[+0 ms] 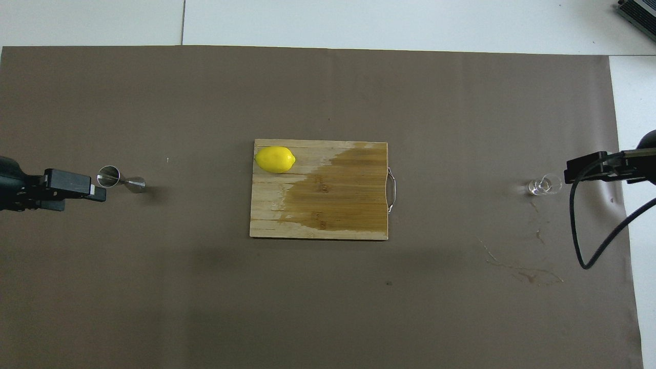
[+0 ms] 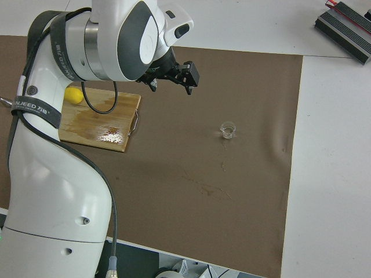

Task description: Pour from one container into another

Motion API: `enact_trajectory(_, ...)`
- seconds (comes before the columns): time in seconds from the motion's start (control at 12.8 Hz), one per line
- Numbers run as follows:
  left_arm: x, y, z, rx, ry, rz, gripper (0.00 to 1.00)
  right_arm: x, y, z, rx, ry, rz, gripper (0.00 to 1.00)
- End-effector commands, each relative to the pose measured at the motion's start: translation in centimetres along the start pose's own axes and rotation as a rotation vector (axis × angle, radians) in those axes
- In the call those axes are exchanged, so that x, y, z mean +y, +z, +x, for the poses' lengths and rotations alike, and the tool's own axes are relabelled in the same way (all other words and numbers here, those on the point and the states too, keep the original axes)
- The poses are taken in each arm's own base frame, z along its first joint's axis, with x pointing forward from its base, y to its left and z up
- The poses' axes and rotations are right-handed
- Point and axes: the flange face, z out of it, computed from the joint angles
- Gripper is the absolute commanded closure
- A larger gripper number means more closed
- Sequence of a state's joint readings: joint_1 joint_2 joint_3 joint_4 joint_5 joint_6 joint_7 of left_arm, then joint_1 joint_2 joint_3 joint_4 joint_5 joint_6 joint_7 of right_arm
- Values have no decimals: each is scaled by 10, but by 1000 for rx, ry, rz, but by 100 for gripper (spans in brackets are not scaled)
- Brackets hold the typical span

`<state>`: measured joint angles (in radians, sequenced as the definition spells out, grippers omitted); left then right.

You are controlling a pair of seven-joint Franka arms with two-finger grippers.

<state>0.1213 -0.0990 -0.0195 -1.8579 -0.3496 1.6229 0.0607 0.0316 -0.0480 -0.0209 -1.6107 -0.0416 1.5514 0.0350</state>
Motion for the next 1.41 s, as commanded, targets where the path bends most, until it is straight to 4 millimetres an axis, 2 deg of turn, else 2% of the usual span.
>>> enact_trajectory(0.0, -25, 10, 3, -33, -69, -74, 0, 3, -2, -1, -9, -23, 11, 0)
enact_trajectory(0.31, -89, 37, 32, -122, -216, -233, 0, 3, -2, -1, -9, -24, 11, 0)
enact_trajectory(0.39, -95, 40, 34, -135, -271, -269, 0, 3, -2, -1, -9, -24, 11, 0)
enact_trajectory(0.55, -98, 43, 36, -219, -461, -358, 0, 3, -2, -1, -9, -24, 11, 0)
enact_trajectory(0.63, -93, 40, 37, -254, -561, -380, 0, 3, -2, -1, -9, -24, 11, 0)
enact_trajectory(0.78, -97, 38, 33, -284, -610, -408, 0, 3, -2, -1, -12, -24, 11, 0)
enact_trajectory(1.02, -94, 35, 29, -308, -642, -422, 0, 3, -1, -1, -12, -26, 11, 0)
enact_trajectory(1.33, -86, 32, 26, -372, -777, -450, 0, 4, -1, -1, -12, -55, 11, 0)
